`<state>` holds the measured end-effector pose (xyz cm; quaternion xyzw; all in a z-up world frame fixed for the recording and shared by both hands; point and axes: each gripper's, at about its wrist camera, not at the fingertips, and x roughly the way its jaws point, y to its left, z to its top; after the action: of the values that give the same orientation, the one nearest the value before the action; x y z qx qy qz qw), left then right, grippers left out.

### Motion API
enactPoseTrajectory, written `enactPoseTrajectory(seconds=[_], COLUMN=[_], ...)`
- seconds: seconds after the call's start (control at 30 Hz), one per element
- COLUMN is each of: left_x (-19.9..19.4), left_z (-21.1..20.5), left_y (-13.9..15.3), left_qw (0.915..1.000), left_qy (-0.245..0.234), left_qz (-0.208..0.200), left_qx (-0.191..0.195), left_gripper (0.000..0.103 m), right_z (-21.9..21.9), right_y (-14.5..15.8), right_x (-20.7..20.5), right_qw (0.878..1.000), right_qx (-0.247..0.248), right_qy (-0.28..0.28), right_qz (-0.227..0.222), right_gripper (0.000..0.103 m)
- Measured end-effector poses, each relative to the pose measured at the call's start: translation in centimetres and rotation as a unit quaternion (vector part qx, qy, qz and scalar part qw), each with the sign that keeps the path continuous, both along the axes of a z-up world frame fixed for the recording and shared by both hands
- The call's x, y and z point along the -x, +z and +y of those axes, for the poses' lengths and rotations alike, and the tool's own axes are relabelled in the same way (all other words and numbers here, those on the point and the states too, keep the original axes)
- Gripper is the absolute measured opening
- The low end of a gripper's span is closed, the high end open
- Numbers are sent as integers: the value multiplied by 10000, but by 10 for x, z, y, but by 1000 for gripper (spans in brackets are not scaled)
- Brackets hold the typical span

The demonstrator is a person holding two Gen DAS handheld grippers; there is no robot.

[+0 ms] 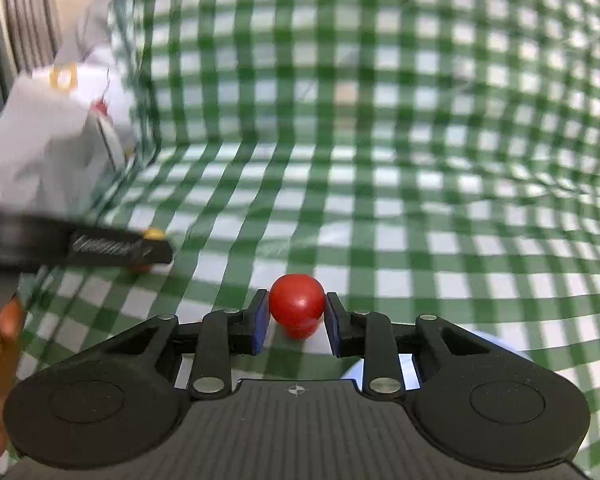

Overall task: Organize fruits
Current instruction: 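Hold the yellow plum over the plate with the left tool while the right tool carries the tomato there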

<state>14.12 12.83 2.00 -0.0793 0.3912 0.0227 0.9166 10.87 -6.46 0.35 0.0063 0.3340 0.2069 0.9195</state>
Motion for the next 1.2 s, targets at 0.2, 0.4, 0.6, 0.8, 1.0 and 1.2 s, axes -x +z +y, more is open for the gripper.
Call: enactPoseTrajectory(seconds=[0.2,0.4,0.6,0.8,1.0,1.2], left_x=[57,89,80,72,70,70], left_z=[-20,-56,-85,-99,-113,-123], left_y=[32,35,23,17,16,12], left_qw=[9992,9975,9945,9920,9882,9861], left_qy=[-127,-511,-929,-1092,-1332,-1475], left_qz=[-362,-383,-478,-625,-760,-764], left_qx=[99,306,90,37,20,2], left_gripper=[31,31,31,31,31,31], right_z=[-60,-103,-129,-143,-146,-137], right_y=[29,13,5,-4,-8,-9], right_x=[25,37,29,22,24,17], right_qw=[9991,9974,9948,9939,9942,9949], right_qx=[-205,-156,78,206,269,244], right_qy=[-273,-704,-1009,-1086,-1040,-982], right_qz=[-238,-69,-105,-33,-56,-51], right_gripper=[31,31,31,31,31,31])
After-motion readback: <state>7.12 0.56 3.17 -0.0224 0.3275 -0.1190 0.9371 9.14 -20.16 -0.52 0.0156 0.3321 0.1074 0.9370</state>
